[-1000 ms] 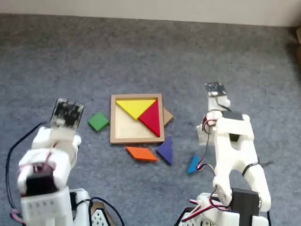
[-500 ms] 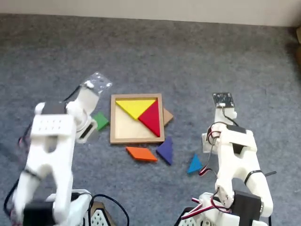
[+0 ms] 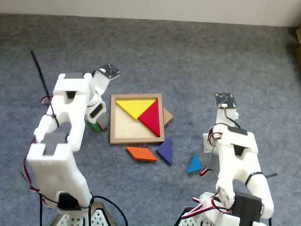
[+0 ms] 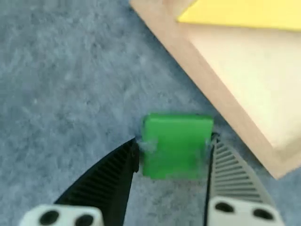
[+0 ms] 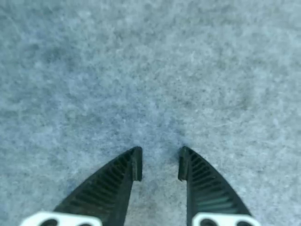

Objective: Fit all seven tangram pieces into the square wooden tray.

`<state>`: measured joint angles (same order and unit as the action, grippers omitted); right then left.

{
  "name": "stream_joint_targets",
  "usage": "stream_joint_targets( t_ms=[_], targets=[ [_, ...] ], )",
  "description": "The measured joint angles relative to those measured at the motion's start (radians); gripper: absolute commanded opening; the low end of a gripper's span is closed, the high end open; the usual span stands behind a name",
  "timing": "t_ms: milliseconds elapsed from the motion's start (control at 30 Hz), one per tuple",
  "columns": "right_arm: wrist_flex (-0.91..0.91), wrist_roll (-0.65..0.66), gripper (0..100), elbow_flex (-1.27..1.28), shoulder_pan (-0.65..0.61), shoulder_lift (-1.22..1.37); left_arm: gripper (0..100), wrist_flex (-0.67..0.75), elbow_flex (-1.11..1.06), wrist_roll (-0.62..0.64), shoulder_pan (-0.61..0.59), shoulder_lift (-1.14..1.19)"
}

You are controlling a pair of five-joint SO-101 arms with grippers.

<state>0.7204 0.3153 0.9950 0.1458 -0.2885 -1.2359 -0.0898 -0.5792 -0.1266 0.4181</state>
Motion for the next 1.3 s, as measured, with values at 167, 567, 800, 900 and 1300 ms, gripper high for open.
stream_joint_targets(
  t_ms=[167,567,800,900,1300],
  targets=[
    [0.000,0.000,14.7,0.000,0.000,0.000,10,-0.095,0.158,-0.002,0.000,0.135],
    [-0.032,0.000,14.7,0.026,0.000,-0.008,2,-0.331,0.302,0.006,0.068,0.183],
    [-0.032,0.000,14.7,0.026,0.000,-0.008,2,-0.373,0.235,0.137,0.222,-0.021],
    [-0.032,0.000,14.7,0.026,0.000,-0.008,2,-0.373,0.167,0.218,0.318,-0.063],
    [-0.032,0.000,14.7,0.026,0.002,-0.008,19,-0.141,0.018,0.390,0.430,-0.071]
  ],
)
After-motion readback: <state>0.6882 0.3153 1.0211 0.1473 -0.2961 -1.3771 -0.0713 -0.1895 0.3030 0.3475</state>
